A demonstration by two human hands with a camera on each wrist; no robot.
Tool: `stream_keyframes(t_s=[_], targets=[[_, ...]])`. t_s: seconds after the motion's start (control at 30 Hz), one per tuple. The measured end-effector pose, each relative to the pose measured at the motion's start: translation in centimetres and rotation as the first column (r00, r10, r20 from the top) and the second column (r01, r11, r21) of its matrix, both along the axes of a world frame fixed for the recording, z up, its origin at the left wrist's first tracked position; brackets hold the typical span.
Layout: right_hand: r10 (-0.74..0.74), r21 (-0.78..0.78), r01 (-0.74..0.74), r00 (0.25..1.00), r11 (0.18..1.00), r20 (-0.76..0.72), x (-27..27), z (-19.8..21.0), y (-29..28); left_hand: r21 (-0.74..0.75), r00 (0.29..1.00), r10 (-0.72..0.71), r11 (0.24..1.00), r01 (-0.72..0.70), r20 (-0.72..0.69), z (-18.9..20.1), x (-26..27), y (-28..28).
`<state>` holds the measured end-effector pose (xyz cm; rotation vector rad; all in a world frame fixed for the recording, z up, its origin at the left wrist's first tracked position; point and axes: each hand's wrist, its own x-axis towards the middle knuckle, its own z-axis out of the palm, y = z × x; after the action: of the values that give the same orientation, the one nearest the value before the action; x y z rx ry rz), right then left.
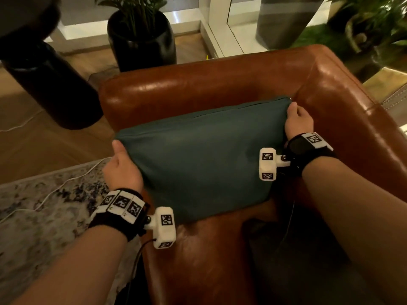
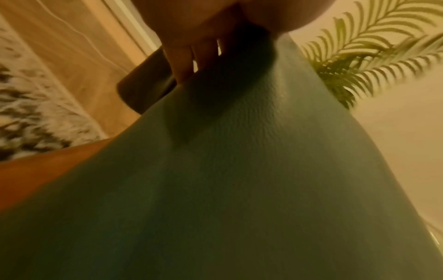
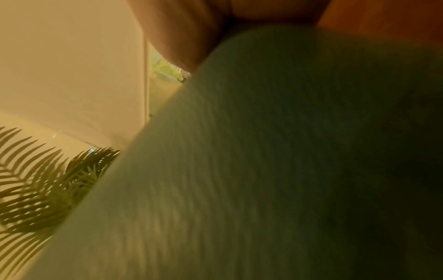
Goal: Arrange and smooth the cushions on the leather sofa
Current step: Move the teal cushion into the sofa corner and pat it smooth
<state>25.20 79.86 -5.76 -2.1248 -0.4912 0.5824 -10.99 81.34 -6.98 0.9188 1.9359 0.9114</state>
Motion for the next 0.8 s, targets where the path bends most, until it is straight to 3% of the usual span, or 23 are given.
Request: stream_keyframes(t_s=[0.13,0.3,0.33,0.4,0.43,0.47,0.5,0.53,0.57,0.6,0.63,0.67,0.73,0.8], targets=[[-0.016,0.067,0.028,0.984,0.997,-0.179,-0.8,-1.3,-0.3,-0.089,0.997,0.0,0.996,0.007,0.083,-0.1,0.0,0.1],[-0.039,0.104,0.041,0.999,0.994,-0.019,-1.2,0.1,0.6,-0.045,0.993,0.097,0.995,-0.094,0.064,0.0,-0.9,1.7],[-0.043,0.108,0.038,0.998,0.993,0.041,-1.5,0.9,0.8,0.007,0.994,0.107,0.994,-0.108,0.031,0.3,-0.9,1.9],[-0.016,0.159,-0.03,0.96,0.987,0.28,-2.9,2.8,0.6,0.323,0.977,0.059,0.946,0.011,-0.206,2.1,-0.1,1.4],[0.109,0.178,-0.207,0.889,0.962,0.446,-4.6,3.7,0.6,0.457,0.919,-0.023,0.863,0.218,-0.394,3.1,1.2,1.0],[0.308,0.115,-0.45,0.753,0.886,0.582,-6.6,4.0,0.9,0.451,0.802,-0.156,0.758,0.471,-0.576,3.7,3.0,0.8],[0.51,-0.029,-0.66,0.551,0.751,0.661,-8.7,3.7,1.3,0.341,0.646,-0.287,0.662,0.667,-0.707,3.7,4.9,0.8],[0.674,-0.228,-0.771,0.324,0.595,0.664,-10.5,2.9,1.7,0.187,0.501,-0.405,0.605,0.774,-0.765,3.4,6.8,0.8],[0.783,-0.415,-0.778,0.155,0.473,0.602,-11.5,2.0,2.0,0.025,0.367,-0.5,0.566,0.824,-0.785,2.7,8.0,1.1],[0.83,-0.546,-0.729,0.055,0.413,0.555,-11.4,1.2,2.4,-0.108,0.251,-0.559,0.531,0.841,-0.79,2.0,8.2,1.7],[0.839,-0.609,-0.678,0.022,0.412,0.544,-10.2,0.8,2.7,-0.184,0.181,-0.578,0.515,0.837,-0.796,1.1,7.5,2.6],[0.834,-0.631,-0.631,0.047,0.452,0.55,-8.1,0.5,3.0,-0.211,0.142,-0.557,0.521,0.827,-0.818,0.4,6.3,3.5],[0.833,-0.677,-0.499,0.206,0.54,0.513,-3.0,0.9,2.9,-0.239,0.136,-0.527,0.58,0.779,-0.839,0.2,3.3,4.9],[0.832,-0.764,-0.35,0.355,0.542,0.427,0.4,2.2,2.8,-0.303,0.134,-0.559,0.618,0.726,-0.819,1.0,1.7,5.7]])
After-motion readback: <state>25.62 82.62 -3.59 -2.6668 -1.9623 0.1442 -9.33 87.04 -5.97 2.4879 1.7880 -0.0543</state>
